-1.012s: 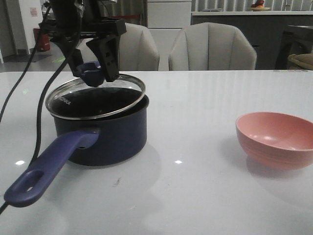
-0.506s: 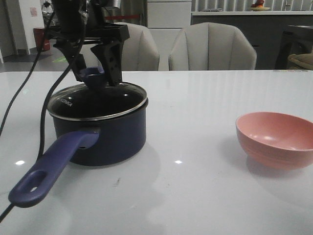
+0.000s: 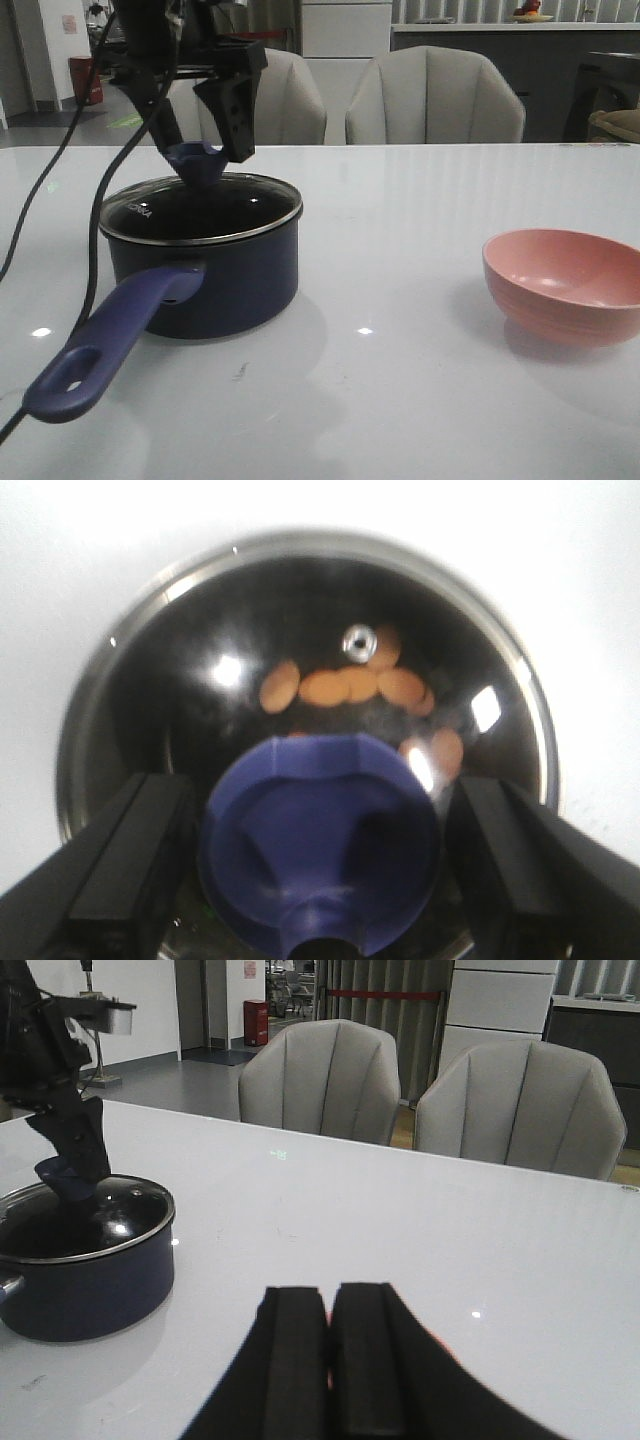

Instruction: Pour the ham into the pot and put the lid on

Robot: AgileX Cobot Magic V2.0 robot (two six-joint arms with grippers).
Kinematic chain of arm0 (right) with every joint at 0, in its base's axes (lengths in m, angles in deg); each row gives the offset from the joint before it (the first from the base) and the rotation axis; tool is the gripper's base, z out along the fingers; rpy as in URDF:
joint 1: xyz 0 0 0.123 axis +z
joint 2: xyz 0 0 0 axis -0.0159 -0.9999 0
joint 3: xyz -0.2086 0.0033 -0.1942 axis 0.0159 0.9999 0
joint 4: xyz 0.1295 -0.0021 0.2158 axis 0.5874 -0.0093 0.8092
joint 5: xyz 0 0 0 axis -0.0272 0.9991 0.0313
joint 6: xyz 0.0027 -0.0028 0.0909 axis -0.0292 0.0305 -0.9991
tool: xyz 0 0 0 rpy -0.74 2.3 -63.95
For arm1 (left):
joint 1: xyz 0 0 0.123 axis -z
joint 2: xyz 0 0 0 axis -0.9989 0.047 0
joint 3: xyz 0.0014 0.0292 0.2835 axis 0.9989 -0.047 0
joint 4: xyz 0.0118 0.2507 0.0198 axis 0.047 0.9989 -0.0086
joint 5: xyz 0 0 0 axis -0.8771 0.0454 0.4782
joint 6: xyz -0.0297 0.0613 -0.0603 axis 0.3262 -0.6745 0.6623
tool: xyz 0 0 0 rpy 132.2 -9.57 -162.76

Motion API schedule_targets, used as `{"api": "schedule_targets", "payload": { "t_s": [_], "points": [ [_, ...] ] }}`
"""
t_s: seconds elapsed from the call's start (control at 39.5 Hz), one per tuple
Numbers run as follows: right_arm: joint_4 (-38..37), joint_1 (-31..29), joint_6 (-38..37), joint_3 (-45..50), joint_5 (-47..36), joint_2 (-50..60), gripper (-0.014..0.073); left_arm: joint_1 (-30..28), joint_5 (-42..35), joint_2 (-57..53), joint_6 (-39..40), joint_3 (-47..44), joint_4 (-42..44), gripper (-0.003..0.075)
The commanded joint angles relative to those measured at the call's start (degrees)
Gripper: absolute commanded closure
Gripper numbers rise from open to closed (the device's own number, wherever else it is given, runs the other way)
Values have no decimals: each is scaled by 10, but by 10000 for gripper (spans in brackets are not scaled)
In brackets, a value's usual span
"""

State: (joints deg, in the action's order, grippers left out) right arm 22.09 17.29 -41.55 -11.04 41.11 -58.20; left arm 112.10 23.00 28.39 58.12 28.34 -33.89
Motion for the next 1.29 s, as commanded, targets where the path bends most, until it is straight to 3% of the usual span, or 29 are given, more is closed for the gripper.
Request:
{"api": "schedule_targets", "payload": {
  "t_s": [0.0,0.28,0.46,0.78,0.99,1.26],
  "points": [
    [4,0,6,-16,-39,-5,451,3,13,-37,0,35,-6,202],
    [4,0,6,-16,-39,-5,451,-7,13,-84,7,37,-4,211],
    [4,0,6,-16,-39,-5,451,-42,-1,-145,17,-11,-4,211],
    [4,0,6,-16,-39,-5,451,-124,-134,-342,17,-252,-11,211],
    [4,0,6,-16,-39,-5,451,-135,-257,-480,17,-411,-4,211],
    [4,0,6,-16,-39,-5,451,-135,-355,-643,17,-576,-14,211]
  ]
}}
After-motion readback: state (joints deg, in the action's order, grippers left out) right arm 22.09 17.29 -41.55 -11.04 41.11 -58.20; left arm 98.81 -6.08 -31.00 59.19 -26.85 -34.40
